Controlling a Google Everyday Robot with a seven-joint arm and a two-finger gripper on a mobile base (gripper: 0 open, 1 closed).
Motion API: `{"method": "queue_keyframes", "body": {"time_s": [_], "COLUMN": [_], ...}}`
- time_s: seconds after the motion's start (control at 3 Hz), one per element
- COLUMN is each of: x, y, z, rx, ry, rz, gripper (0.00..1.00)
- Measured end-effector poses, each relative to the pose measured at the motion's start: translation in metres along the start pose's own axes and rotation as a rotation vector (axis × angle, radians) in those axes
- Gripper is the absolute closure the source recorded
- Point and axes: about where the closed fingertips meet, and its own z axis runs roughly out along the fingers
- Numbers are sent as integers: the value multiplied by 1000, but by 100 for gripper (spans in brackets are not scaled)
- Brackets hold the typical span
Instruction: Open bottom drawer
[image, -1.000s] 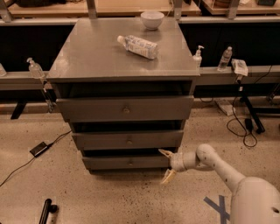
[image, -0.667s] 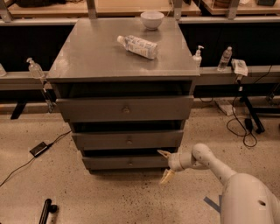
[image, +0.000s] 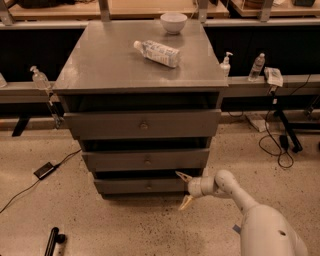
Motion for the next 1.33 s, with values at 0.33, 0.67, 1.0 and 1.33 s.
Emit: {"method": "queue_keyframes", "body": {"time_s": [0.33, 0.67, 1.0, 1.33], "x": [0, 5, 30, 50], "y": [0, -5, -20, -40], "z": [0, 3, -3, -9], "rx": [0, 25, 111, 147], "ry": [0, 55, 158, 214], "rz": [0, -54, -193, -291], "gripper": [0, 0, 0, 0]}}
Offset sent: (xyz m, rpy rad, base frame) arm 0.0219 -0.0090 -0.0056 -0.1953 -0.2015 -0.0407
